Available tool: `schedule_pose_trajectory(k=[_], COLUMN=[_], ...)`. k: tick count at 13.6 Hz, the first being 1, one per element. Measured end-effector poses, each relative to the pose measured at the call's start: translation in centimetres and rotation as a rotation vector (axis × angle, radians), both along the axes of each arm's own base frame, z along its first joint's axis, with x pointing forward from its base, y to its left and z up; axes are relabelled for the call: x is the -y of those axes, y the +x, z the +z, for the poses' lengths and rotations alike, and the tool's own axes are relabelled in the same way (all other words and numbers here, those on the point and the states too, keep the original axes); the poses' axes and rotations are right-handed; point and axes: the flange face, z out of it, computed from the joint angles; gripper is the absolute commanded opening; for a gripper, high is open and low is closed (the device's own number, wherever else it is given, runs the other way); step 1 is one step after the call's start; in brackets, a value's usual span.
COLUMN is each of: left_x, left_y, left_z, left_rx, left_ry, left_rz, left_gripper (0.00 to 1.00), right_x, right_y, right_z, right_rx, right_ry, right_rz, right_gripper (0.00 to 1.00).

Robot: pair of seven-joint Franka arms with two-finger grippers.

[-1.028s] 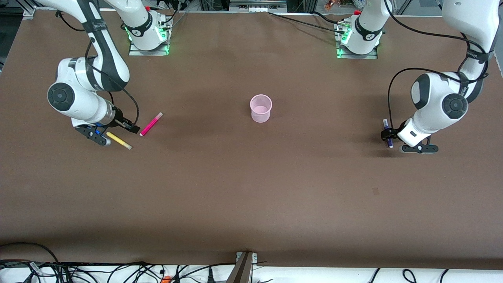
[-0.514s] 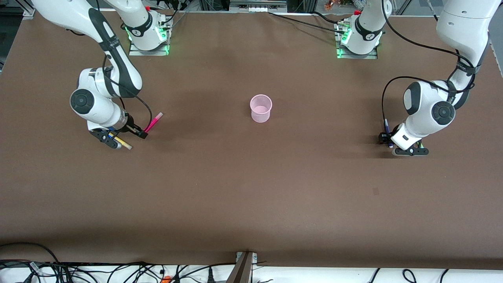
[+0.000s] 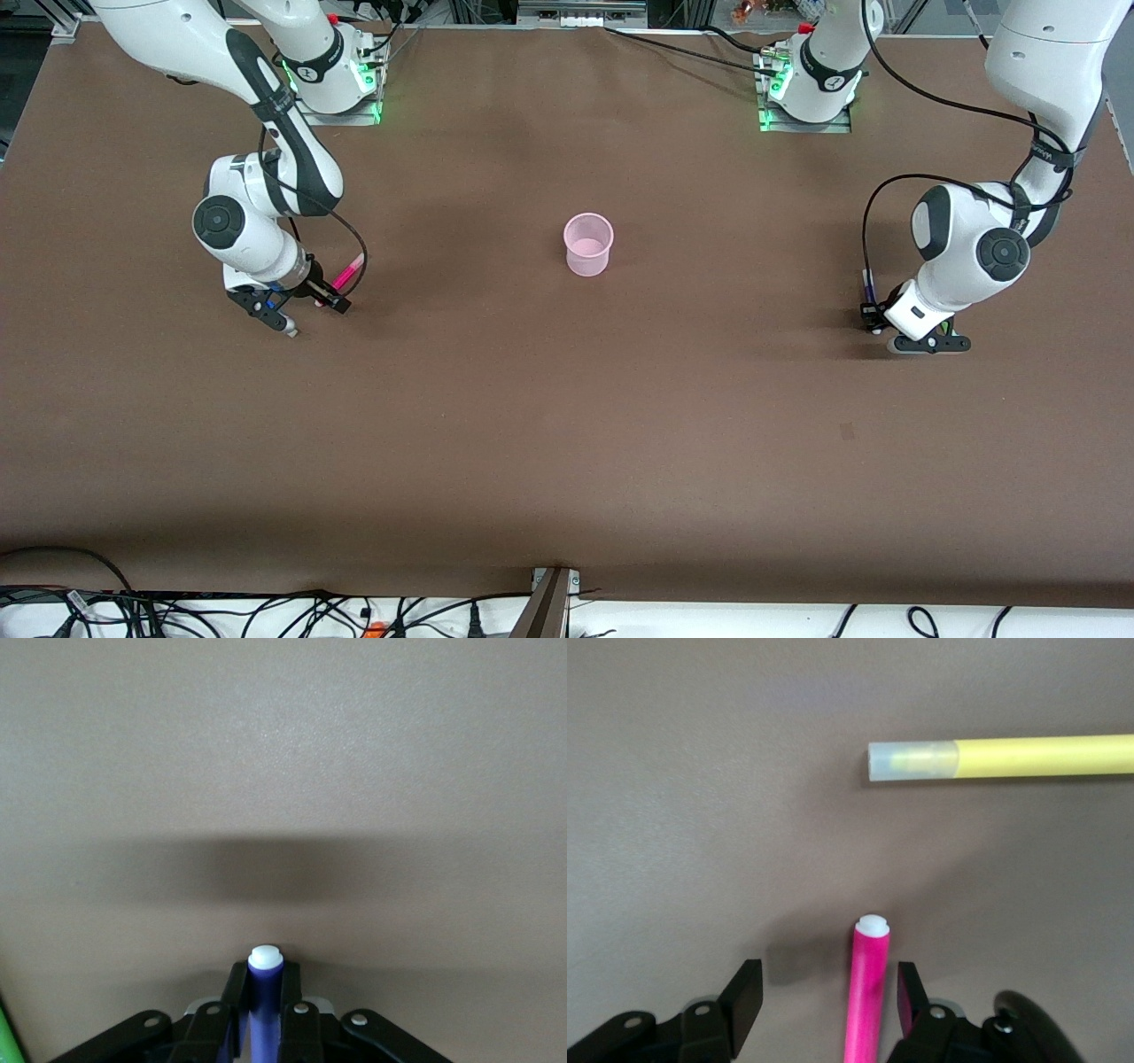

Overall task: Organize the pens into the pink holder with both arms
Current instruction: 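Carry the blue marker over the pink cup with the left gripper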

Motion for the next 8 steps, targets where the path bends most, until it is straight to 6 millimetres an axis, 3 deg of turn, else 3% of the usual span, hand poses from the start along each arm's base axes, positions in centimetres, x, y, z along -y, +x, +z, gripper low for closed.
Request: schedule_pose_trajectory(k=[3, 5, 8], left_x=[1.8, 6.0, 14.0], left_y=[1.1, 1.9, 2.4], left_z=[3.0, 7.0, 12.7], left_rx=[-0.020, -0.069, -0.090], left_ry=[-0.004, -0.013, -0.079], left_rz=[-0.035, -0.107, -0.187], left_gripper=[0.00, 0.00, 0.00], right_x=[0.0, 0.0, 0.0], right_y=[0.0, 0.0, 0.2], right_z=[-0.1, -0.1, 0.3], right_rx=[0.003, 0.008, 0.018], right_ry=[0.000, 0.001, 0.002], right_rz=[-0.001, -0.001, -0.001], right_gripper=[0.03, 0.00, 0.00])
